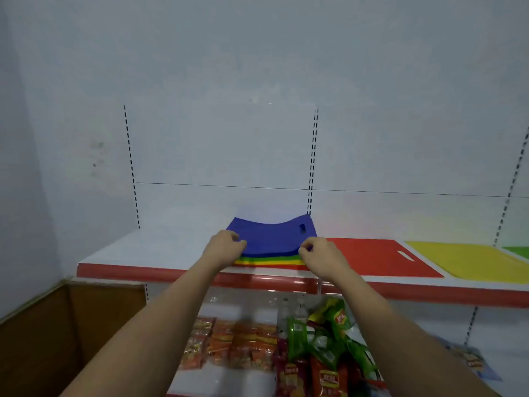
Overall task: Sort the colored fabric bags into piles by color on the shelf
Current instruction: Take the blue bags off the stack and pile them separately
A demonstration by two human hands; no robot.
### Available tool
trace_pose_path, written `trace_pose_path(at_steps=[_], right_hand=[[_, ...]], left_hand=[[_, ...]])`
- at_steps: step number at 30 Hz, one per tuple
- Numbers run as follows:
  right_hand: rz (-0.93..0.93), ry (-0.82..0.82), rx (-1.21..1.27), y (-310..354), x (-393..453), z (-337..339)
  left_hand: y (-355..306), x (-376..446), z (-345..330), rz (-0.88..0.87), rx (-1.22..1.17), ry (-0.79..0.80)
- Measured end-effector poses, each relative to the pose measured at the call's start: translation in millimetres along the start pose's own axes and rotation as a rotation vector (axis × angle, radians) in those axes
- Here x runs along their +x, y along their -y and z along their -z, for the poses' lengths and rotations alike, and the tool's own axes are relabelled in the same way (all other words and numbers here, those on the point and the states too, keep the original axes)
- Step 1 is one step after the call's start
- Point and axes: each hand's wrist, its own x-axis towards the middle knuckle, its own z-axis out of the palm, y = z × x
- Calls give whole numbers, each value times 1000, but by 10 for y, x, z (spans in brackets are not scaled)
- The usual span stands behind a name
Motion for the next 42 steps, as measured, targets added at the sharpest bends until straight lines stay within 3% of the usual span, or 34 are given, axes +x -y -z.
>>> trace_pose_path(at_steps=[7,13,19,24,35,42], right_hand=[[-190,-241,117,-242,614,-118],[-241,-362,24,-457,1159,-264],[-347,-200,-69,-657,1511,-413],[-409,-177,0,-743,1593,-431],[-430,-133,100,-829,1666,-335],[-402,-75,61,-750,1664,-317]], left_hand=[[284,657,-27,65,-20,-114],[466,1275,-178,52,206,-170],[692,1730,-359,52,192,-4],[720,1864,-415,74,353,79],[607,1761,-423,143,430,3],[681,1687,-401,78,218,-180]])
